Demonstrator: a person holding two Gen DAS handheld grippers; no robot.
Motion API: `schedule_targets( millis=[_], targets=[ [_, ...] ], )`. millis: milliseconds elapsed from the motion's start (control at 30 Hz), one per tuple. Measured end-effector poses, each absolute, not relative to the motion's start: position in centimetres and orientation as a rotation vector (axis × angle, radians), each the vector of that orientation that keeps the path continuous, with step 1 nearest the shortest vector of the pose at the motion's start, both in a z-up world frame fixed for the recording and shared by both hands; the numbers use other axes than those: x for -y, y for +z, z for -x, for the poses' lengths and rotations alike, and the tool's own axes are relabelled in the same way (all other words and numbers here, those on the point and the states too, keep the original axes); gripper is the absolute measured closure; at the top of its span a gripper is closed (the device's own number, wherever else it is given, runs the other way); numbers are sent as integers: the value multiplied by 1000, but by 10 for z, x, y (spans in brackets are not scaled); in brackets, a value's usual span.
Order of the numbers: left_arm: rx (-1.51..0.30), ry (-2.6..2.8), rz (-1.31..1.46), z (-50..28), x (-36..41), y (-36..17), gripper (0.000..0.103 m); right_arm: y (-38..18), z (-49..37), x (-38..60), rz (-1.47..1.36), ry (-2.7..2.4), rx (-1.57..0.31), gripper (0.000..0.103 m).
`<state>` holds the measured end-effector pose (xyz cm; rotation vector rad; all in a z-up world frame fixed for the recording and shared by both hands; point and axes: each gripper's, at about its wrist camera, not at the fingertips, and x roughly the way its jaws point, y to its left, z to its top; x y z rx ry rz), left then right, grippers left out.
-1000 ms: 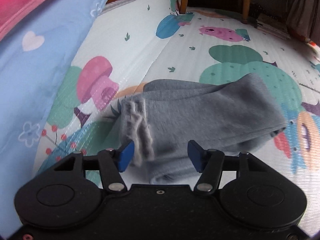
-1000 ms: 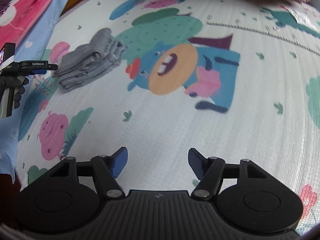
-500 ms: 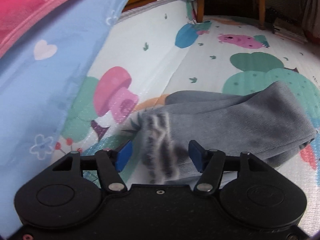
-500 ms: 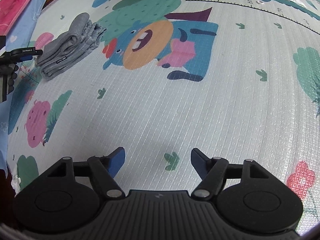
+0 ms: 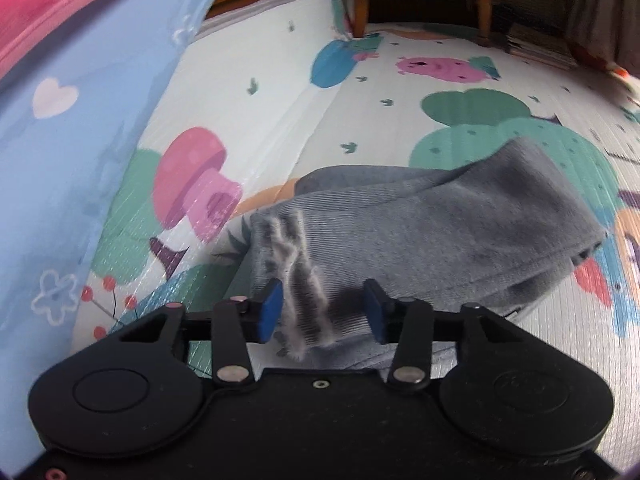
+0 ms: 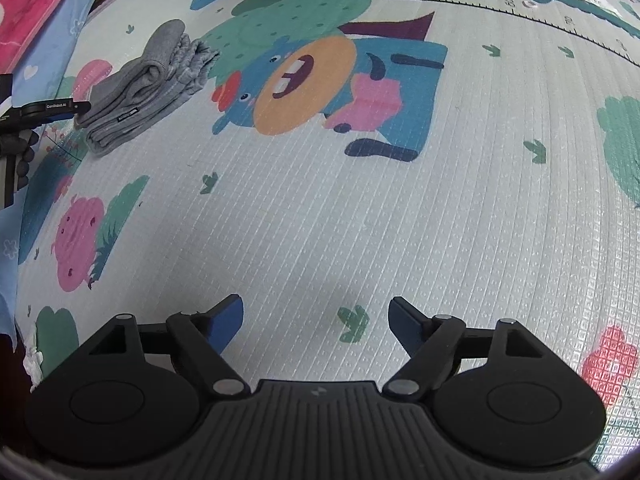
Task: Fold clothes
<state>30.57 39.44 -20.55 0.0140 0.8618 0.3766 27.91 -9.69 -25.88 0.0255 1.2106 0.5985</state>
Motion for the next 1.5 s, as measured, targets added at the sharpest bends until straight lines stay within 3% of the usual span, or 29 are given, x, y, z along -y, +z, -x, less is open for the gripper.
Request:
schedule_targets(
  millis=[233, 300, 367, 500, 700, 1033, 1233, 1367, 1500],
  targets=[
    [-866, 356, -3, -310, -392, -208, 73, -263, -279, 98, -21, 593, -1218, 23],
    [-888, 356, 18, -313, -393, -210, 81, -263, -279, 99, -19, 593, -1219, 23],
    [-937, 337, 5, -318, -388, -209, 103, -263, -278, 100, -18, 592, -1221, 23],
    [-967, 288, -56, -321, -376, -187, 103, -258, -276, 103, -16, 591, -1231, 23],
    [-910, 115, -149, -307, -311, -103, 103, -215, -265, 109, 24, 593, -1242, 23],
    [-582, -190, -57, -216, -158, 96, 103, -80, -221, 157, 59, 595, -1121, 18],
    [-291, -359, 81, -147, -104, 200, 103, -3, -187, 215, 37, 532, -1004, 16],
    [-210, -398, 143, -119, -89, 217, 103, 33, -167, 250, -18, 473, -939, 15],
    [-288, -379, 127, -120, -85, 191, 103, 50, -143, 273, -44, 441, -917, 15]
  ],
)
